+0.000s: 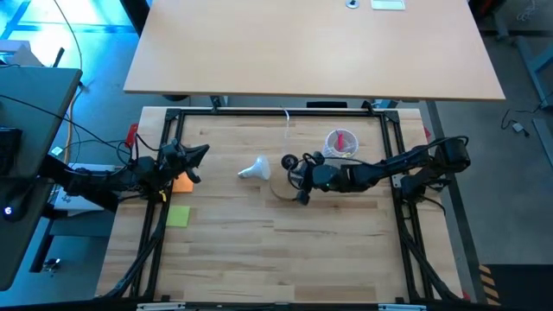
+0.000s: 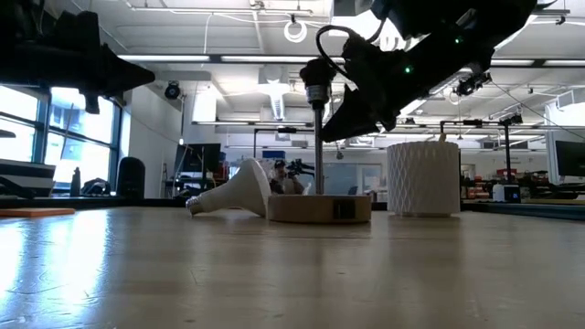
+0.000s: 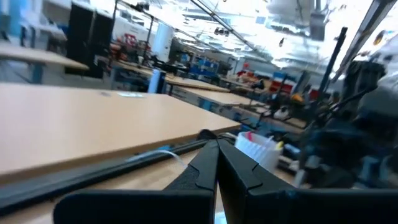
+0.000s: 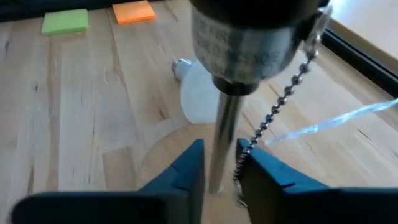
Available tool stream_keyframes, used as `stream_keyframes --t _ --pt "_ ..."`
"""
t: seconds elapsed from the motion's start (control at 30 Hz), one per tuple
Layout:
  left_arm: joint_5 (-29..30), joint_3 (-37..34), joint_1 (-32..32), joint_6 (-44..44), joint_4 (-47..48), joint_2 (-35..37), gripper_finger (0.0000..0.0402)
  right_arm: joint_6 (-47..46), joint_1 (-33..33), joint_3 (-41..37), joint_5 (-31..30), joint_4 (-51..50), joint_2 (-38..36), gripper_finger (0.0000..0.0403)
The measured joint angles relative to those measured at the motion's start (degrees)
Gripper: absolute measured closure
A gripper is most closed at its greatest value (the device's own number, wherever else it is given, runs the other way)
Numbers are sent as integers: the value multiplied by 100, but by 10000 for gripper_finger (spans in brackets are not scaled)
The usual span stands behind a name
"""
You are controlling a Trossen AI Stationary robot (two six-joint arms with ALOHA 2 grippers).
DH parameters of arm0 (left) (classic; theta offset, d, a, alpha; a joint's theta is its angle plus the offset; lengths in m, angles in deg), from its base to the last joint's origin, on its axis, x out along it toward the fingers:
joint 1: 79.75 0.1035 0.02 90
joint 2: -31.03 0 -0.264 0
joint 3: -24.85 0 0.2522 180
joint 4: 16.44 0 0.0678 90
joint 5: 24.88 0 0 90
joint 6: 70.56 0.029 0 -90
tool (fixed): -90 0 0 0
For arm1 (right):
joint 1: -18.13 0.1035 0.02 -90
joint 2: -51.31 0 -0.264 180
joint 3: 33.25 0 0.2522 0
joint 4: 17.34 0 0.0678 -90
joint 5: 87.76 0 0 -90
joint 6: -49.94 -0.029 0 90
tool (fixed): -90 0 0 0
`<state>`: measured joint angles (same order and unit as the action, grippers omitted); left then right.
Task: Screw lightbulb
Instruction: Prepare the lamp, then insert the light bulb into the brown lamp
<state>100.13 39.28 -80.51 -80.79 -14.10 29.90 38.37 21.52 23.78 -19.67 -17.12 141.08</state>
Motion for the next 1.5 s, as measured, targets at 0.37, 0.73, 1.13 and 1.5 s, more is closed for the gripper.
stream_keyframes --t 0.37,0.73,1.13,1.5 --pt "-207 0 0 -1012 110 2 402 -495 615 0 -619 -1909 -1316 238" --pt "-1691 2 -177 -2521 826 -153 402 -1623 2452 0 -2512 -2705 -1545 238" --pt "-926 2 -1152 -3320 685 -2160 402 -2886 3377 -4 -3226 -2301 -10 238" --pt "-1433 660 -909 -2850 696 -4270 340 -2687 3335 -4 -3007 -1667 357 238"
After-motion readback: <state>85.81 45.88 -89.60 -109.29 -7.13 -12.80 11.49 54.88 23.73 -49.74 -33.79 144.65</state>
